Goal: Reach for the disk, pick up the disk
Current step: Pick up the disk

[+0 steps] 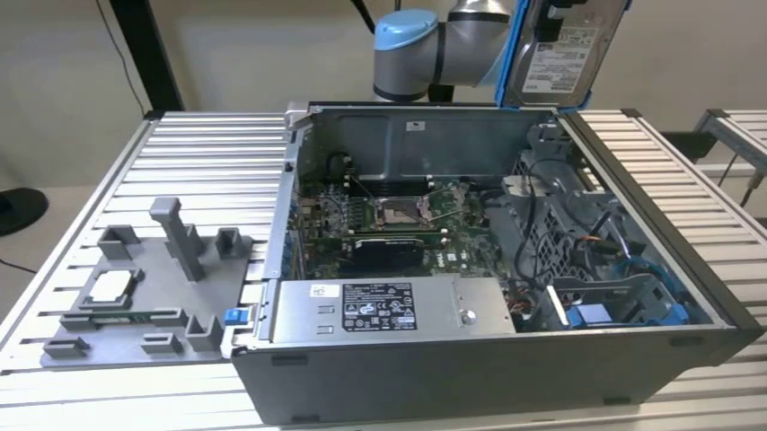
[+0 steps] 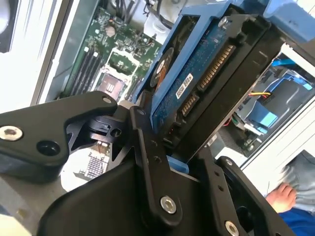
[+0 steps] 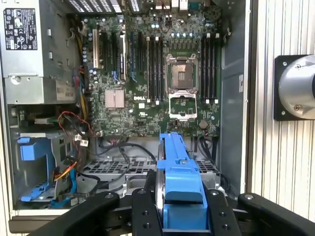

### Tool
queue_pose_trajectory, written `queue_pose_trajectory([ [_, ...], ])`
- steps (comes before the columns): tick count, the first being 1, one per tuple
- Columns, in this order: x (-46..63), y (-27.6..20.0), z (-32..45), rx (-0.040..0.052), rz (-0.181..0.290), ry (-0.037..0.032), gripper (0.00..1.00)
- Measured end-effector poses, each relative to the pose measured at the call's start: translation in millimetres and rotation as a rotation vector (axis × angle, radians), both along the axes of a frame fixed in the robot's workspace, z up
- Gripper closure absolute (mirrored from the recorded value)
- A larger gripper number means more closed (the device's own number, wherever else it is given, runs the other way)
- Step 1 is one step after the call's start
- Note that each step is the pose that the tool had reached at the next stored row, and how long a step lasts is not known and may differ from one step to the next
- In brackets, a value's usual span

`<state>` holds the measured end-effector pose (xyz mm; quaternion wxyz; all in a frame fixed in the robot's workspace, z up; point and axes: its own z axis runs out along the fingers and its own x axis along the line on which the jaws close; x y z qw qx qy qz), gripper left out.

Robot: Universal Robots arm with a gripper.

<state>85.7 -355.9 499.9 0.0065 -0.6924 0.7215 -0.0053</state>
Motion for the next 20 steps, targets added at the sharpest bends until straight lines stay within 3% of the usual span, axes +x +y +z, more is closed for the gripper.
queue_pose_trajectory([
  [6,0.1,-0.2,-0.1,0.0006,0.0,0.0,1.0],
  [9,0.7,-3.3,-0.1,0.0005,0.0,0.0031,1.0],
  [14,2.9,-17.2,-0.1,0.0005,0.0,0.0142,1.0],
  [20,4.8,-35.9,-0.1,0.0013,0.0,0.0163,1.0],
])
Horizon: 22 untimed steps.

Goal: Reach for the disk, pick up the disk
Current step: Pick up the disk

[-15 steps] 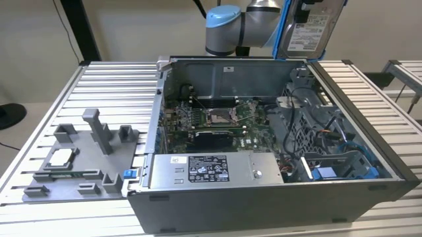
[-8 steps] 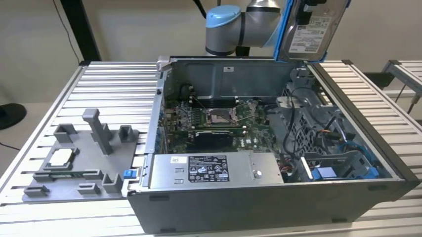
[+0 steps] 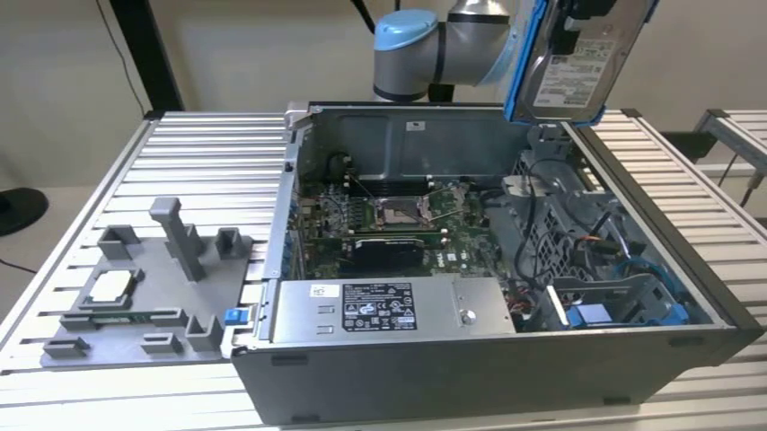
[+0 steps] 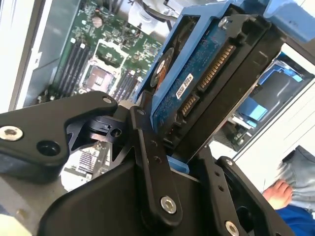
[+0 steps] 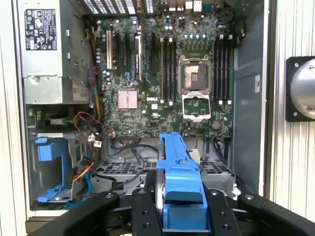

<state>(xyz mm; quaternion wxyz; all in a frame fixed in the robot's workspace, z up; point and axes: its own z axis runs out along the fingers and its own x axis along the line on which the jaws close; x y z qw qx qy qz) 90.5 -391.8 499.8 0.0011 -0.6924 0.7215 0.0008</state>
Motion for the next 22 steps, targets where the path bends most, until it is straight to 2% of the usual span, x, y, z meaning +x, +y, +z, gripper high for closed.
queue_pose_trajectory([
  [9,2.4,-31.2,0.0,0.0012,0.0,0.002,1.0],
  [22,7.2,-76.5,0.0,0.0017,0.0,0.0104,1.0],
])
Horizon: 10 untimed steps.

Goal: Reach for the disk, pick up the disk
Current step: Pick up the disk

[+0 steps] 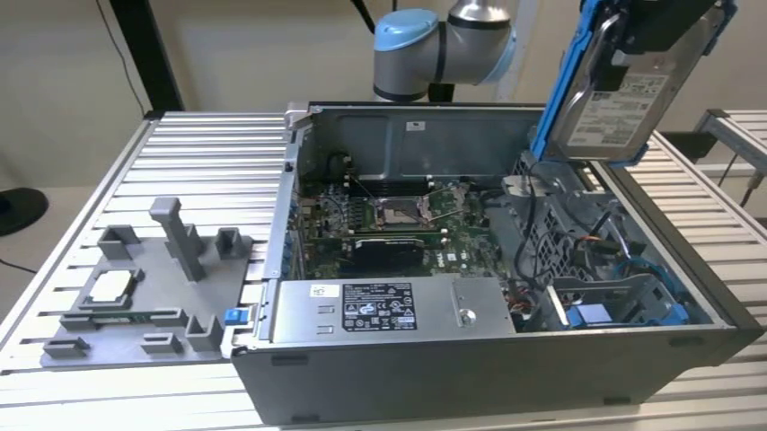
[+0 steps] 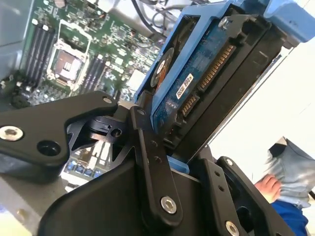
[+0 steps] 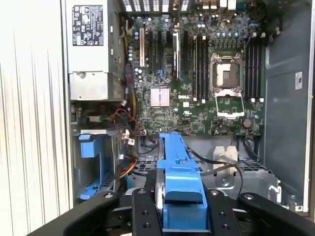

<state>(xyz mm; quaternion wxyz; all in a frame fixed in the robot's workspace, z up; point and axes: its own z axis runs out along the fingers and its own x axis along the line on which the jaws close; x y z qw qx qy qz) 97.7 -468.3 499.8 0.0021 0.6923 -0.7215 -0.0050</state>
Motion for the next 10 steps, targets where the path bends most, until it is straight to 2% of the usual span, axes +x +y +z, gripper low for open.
queue_pose_trajectory([
  [10,3.7,-34.3,0.0,-0.0001,0.0,0.0086,1.0],
])
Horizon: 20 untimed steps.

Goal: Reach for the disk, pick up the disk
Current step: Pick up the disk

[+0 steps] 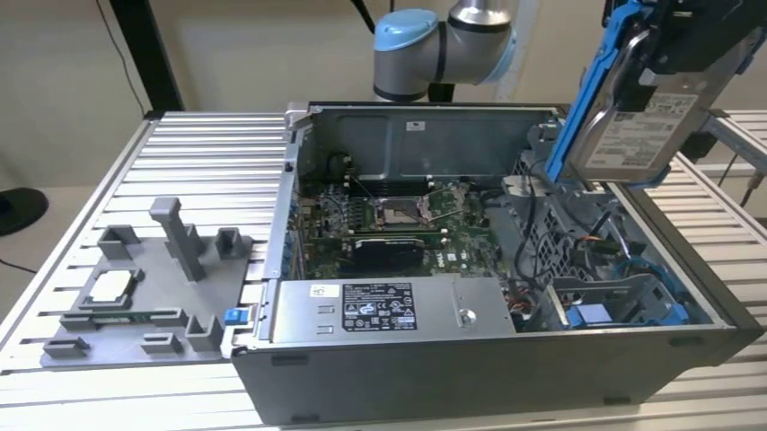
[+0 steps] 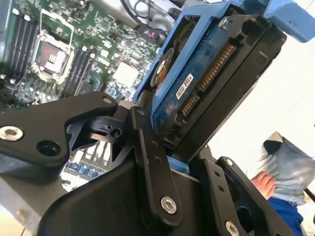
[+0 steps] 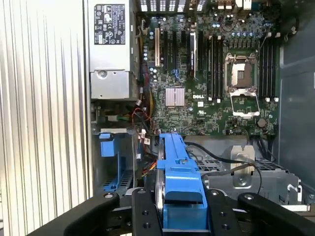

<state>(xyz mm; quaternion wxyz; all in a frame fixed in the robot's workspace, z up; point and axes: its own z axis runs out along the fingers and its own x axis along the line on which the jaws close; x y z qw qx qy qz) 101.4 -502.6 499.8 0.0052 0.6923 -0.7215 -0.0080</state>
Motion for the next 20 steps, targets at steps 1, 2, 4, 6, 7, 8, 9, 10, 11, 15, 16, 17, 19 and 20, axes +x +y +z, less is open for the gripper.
queue_pose_trajectory([
  [1,0.4,-3.5,0.0,0.0,0.0,0.0009,1.0],
  [2,0.7,-6.9,0.0,0.0,0.0,0.0019,1.0],
  [4,1.4,-13.7,0.0,0.0,0.0,0.0037,1.0],
  [6,2.1,-20.6,-0.1,0.0001,0.0,0.0054,1.0],
  [7,2.4,-23.9,0.0,0.0,0.0,0.0063,1.0],
  [8,2.7,-27.1,-0.1,0.0,0.0,0.0071,1.0],
  [9,3.0,-30.4,-0.1,0.0001,0.0,0.0078,1.0],
  [10,3.3,-34.0,-0.1,0.0001,0.0,0.0087,1.0],
  [11,3.6,-37.5,-0.1,0.0,0.0,0.0096,1.0],
  [15,4.7,-50.1,-0.2,0.0,0.0,0.0123,1.0],
  [16,4.9,-52.9,-0.2,0.0001,0.0,0.0128,1.0],
  [17,5.1,-56.0,-0.2,0.0001,0.0,0.0133,1.0],
  [19,5.5,-61.5,-0.3,0.0001,0.0,0.0142,1.0],
  [20,5.6,-64.2,-0.3,0.0001,0.0,0.0146,1.0],
])
